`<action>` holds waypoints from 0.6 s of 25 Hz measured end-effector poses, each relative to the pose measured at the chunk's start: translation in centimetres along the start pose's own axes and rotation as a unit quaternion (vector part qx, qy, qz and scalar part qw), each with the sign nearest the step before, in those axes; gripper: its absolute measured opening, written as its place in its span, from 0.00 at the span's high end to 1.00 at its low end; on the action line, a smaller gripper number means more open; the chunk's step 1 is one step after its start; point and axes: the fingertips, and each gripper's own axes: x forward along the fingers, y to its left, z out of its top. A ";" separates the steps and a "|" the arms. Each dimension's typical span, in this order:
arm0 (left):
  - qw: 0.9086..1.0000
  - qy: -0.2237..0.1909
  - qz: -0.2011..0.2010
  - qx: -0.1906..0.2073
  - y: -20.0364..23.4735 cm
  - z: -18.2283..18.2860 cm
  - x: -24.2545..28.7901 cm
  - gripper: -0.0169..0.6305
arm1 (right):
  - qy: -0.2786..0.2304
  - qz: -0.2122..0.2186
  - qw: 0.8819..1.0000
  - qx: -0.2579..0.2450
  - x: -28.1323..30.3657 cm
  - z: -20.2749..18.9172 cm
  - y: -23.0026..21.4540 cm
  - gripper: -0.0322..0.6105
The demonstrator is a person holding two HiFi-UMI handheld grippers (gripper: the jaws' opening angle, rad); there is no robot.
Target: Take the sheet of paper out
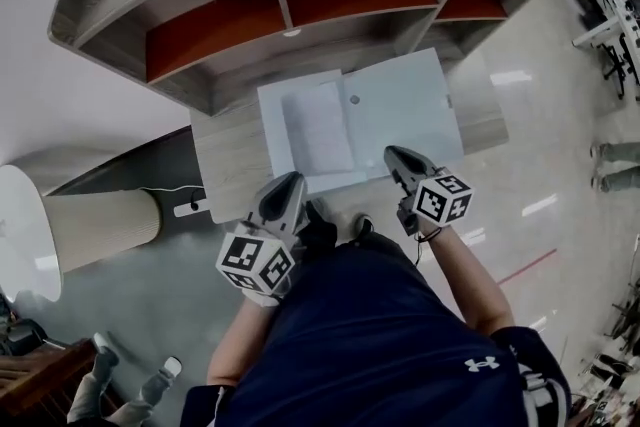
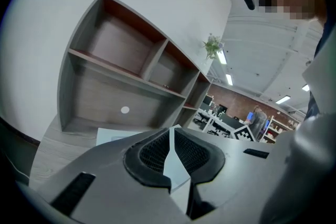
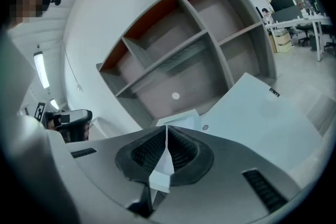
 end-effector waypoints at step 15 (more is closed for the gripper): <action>0.997 0.071 0.003 -0.023 9.2 -2.3 3.2 0.91 | 0.100 -0.005 0.995 0.029 14.8 -1.0 -5.5 0.64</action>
